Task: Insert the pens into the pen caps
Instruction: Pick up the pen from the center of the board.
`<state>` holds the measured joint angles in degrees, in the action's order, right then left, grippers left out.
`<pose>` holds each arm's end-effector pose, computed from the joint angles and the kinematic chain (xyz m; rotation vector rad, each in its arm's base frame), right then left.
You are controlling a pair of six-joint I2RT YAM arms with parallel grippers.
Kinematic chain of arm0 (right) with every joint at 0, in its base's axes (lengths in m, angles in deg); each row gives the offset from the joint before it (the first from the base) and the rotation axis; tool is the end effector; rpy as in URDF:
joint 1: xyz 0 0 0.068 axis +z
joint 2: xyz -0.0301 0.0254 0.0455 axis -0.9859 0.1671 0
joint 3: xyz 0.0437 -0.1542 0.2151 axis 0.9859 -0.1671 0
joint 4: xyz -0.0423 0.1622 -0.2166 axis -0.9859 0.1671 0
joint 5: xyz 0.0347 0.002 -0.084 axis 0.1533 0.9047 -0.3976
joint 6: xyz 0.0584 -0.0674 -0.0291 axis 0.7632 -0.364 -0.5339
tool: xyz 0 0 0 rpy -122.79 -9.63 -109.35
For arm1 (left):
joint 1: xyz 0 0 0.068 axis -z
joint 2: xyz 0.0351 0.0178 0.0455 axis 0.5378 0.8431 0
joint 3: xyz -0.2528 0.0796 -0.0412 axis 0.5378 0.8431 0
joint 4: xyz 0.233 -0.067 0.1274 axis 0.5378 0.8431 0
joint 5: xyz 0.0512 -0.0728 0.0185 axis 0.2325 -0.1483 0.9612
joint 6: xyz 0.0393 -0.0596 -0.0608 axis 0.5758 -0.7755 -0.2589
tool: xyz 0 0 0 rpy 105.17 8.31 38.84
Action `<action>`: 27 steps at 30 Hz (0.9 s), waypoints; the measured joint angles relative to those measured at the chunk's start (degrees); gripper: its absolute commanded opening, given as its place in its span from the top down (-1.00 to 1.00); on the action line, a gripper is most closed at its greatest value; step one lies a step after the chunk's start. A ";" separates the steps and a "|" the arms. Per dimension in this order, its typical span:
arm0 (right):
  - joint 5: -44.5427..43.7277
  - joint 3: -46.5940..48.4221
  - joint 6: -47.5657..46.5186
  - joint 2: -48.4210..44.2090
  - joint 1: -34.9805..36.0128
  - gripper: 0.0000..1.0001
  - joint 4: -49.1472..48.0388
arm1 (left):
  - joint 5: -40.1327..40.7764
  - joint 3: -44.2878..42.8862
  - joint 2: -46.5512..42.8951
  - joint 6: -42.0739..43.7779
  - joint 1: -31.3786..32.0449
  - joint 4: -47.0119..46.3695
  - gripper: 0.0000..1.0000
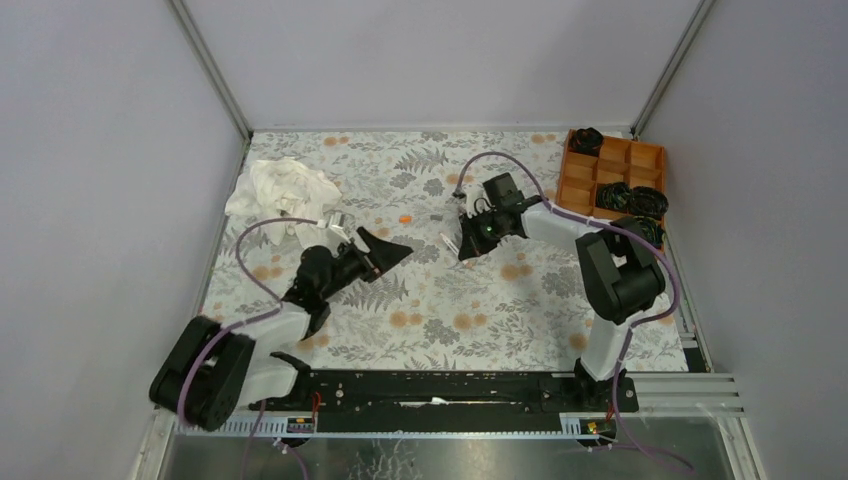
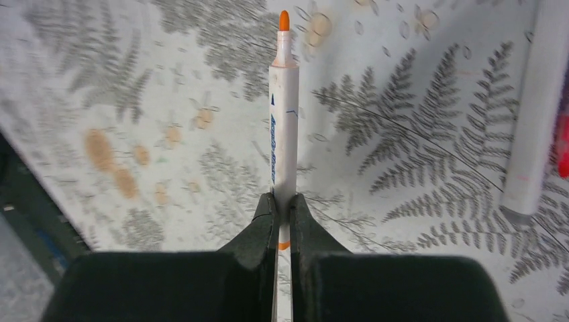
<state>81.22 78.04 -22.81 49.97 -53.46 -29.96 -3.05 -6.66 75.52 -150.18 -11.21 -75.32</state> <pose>0.3513 0.2212 0.1204 -0.9026 2.3771 0.7365 0.2380 -0.1286 0.1550 -0.3748 1.9156 -1.3856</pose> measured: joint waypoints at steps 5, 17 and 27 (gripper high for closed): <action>10.80 -0.98 4.46 -2.14 -2.54 1.00 -3.69 | -0.24 -3.10 12.33 -1.38 2.89 -13.14 -0.77; 28.50 -4.57 16.90 -7.98 -5.66 1.00 -13.77 | -1.73 -13.73 28.41 -1.84 5.68 -27.43 -0.75; 35.60 -7.43 24.83 -8.17 -5.66 1.00 -21.99 | -1.68 -18.16 32.39 -1.97 6.40 -27.74 -0.17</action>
<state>116.83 70.61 2.02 41.79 -59.12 -51.95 -4.73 -24.82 107.91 -152.15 -4.81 -103.06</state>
